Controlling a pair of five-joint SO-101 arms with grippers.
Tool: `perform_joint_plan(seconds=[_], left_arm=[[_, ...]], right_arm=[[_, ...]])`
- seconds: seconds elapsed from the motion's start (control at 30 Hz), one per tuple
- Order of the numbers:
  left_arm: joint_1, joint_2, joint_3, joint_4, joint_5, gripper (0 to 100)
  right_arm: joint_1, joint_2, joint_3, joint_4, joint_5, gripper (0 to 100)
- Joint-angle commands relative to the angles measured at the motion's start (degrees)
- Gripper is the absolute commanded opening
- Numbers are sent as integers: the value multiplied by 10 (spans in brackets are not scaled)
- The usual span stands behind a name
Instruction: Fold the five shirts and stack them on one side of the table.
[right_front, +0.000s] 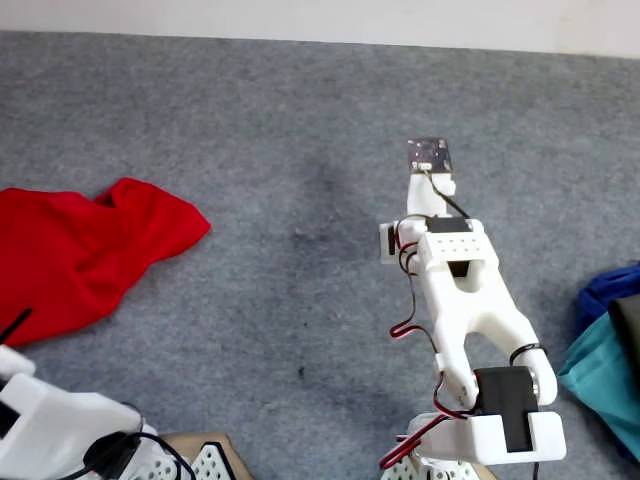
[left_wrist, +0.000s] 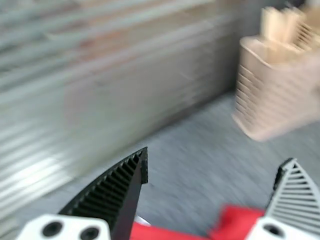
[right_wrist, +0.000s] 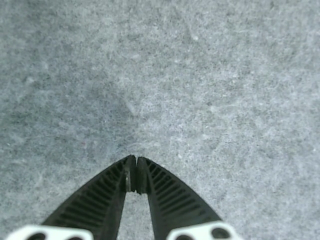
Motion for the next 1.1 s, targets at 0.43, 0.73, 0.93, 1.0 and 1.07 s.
perform_joint_plan(seconds=[0.43,0.73,0.93,1.0,1.07], left_arm=[[210,-2,326,-36,5,393],[182,-3,443,-105,4,393],[180,-3,472,-137,5,323],[180,-3,471,-142,5,267],[182,-3,472,-161,5,232]], right_arm=[[7,-3,-1,-7,-3,22],[6,-3,-1,-7,-4,22],[5,-3,-2,-7,-4,22],[5,-3,-2,-7,-4,22],[5,-3,-2,-7,-4,22]])
